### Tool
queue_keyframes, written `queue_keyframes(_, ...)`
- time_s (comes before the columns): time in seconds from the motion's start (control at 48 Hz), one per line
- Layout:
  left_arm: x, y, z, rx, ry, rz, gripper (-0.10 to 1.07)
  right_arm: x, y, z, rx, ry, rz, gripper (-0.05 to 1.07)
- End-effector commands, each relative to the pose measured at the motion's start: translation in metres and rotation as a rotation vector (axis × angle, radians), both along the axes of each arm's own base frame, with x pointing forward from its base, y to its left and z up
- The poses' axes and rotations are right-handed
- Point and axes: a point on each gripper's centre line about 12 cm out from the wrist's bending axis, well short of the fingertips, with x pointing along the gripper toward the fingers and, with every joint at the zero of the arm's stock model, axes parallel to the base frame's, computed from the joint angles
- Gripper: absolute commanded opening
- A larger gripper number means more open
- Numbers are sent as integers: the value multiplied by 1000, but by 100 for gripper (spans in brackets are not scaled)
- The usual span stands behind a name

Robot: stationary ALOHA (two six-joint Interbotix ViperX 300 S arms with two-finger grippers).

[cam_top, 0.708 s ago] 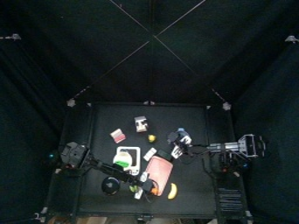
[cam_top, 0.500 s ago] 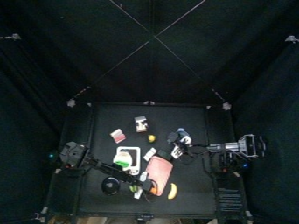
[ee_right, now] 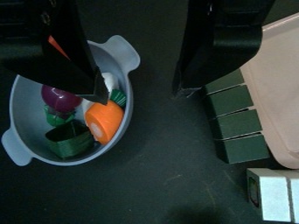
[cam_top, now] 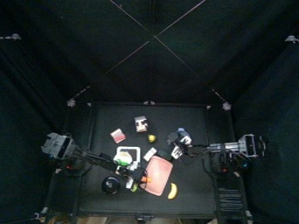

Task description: Place carrot bottom into pot

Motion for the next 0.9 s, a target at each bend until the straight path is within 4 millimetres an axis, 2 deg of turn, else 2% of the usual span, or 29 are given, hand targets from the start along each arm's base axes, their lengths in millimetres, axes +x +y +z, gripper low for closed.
queue_keyframes(0.0,-17,10,23,-4,-36,14,73,2,-1,6,-4,-22,0,93)
queue_keyframes(0.208,-55,32,30,21,24,58,73,2,-2,7,-4,-24,-2,93)
queue_keyframes(0.479,-93,48,40,35,29,89,73,2,-2,6,-4,-22,-2,93)
queue_keyframes(0.729,-122,68,19,44,80,150,73,1,-1,5,-4,-18,0,93)
queue_keyframes(0.875,-127,75,11,44,104,179,73,1,-2,5,-5,-18,-1,93)
